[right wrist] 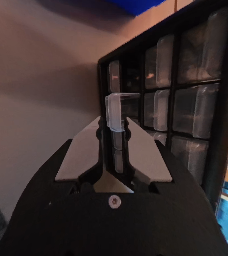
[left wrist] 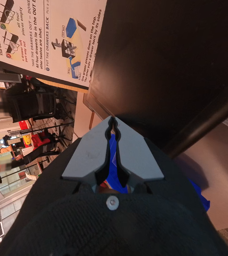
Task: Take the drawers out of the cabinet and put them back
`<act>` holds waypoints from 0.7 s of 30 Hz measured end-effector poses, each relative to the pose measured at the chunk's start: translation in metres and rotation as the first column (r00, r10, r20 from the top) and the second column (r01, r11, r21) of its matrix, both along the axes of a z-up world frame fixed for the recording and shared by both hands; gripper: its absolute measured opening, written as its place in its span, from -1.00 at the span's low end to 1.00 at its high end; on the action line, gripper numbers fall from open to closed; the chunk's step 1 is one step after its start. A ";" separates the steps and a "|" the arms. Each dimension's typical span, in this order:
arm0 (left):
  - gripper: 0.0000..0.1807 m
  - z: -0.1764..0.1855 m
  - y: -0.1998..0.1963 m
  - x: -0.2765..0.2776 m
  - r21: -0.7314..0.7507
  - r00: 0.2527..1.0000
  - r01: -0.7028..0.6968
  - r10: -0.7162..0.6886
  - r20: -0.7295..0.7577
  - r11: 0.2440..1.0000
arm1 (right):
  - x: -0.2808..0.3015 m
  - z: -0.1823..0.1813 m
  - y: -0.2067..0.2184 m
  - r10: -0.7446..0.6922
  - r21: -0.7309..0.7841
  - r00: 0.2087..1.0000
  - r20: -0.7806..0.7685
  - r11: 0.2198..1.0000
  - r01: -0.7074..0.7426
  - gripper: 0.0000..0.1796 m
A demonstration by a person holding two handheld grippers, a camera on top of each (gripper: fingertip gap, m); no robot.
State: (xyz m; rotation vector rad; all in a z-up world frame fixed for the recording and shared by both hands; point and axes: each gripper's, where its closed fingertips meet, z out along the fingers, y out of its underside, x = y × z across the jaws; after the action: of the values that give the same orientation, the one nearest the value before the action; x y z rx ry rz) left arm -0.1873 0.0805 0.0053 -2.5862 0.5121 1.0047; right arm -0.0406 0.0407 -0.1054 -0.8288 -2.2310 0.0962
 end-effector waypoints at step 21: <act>-1.00 0.000 0.000 0.000 0.013 1.000 0.012 -0.012 -0.012 1.000 | 0.027 -0.037 -0.038 0.073 -0.406 0.995 0.065 0.913 -0.040 -1.00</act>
State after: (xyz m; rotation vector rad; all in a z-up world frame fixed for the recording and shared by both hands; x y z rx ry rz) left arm -0.1875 0.0810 0.0050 -2.5637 0.5215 1.0174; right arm -0.0140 0.0027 -0.1421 -0.9986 -2.3458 0.5811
